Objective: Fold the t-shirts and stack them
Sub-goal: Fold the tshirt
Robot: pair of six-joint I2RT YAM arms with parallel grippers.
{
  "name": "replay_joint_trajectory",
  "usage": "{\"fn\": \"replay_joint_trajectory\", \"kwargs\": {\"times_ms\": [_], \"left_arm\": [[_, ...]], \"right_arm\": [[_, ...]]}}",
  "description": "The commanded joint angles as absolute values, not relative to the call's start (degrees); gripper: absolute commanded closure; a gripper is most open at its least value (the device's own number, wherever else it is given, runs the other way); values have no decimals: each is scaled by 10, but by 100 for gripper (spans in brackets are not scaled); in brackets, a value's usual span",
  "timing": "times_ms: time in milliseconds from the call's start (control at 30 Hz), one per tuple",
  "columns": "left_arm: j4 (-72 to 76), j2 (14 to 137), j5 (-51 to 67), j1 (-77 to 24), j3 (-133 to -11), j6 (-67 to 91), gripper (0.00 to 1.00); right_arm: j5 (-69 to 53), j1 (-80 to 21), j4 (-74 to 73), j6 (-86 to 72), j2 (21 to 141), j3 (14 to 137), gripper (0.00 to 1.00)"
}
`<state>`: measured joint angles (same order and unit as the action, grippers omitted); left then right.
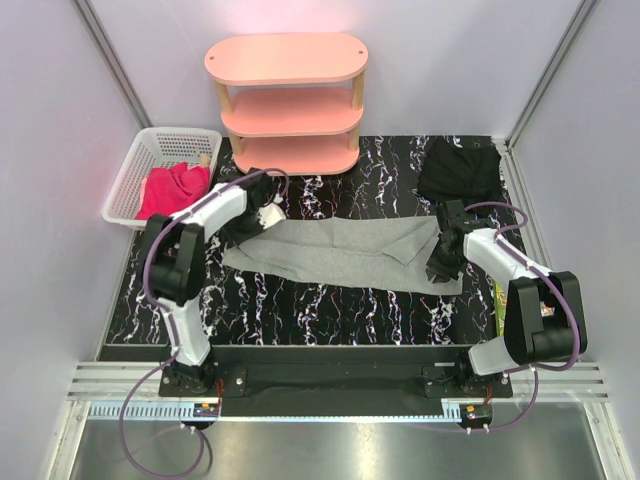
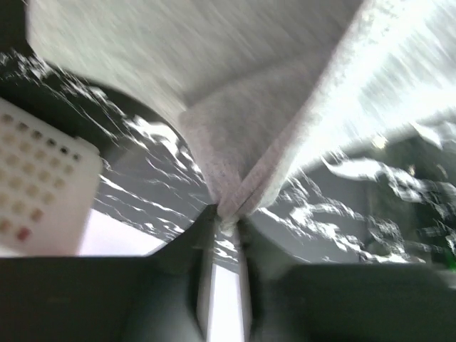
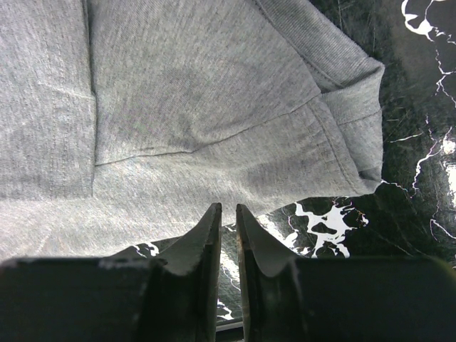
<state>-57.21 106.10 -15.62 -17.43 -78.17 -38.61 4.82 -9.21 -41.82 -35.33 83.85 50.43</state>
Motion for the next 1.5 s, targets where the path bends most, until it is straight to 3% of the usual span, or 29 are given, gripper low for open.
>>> {"fn": "replay_joint_trajectory", "kwargs": {"times_ms": [0, 167, 200, 467, 733, 1000, 1167, 1467], "left_arm": [[-544, 1120, -225, -167, -870, -373, 68], [-520, 1133, -272, -165, -876, -367, 44], [-512, 1129, -280, -164, -869, -367, 2], [-486, 1038, -292, -170, -817, -342, 1], [-485, 890, -85, -218, -700, -303, 1], [-397, 947, -62, -202, -638, -296, 1], [-382, 987, -13, -158, -671, -263, 1], [-372, 994, 31, -121, -656, -240, 1]], "right_arm": [[41, -95, -417, -347, 817, 505, 79], [40, -95, -417, -346, 816, 502, 79], [41, -94, -416, -345, 816, 501, 79], [39, -94, -409, -341, 824, 502, 79], [41, -95, -407, -333, 849, 554, 79], [2, -95, -409, -344, 875, 617, 78], [-47, -119, -388, -316, 889, 627, 70], [99, -247, -405, -237, 963, 684, 65]]}}
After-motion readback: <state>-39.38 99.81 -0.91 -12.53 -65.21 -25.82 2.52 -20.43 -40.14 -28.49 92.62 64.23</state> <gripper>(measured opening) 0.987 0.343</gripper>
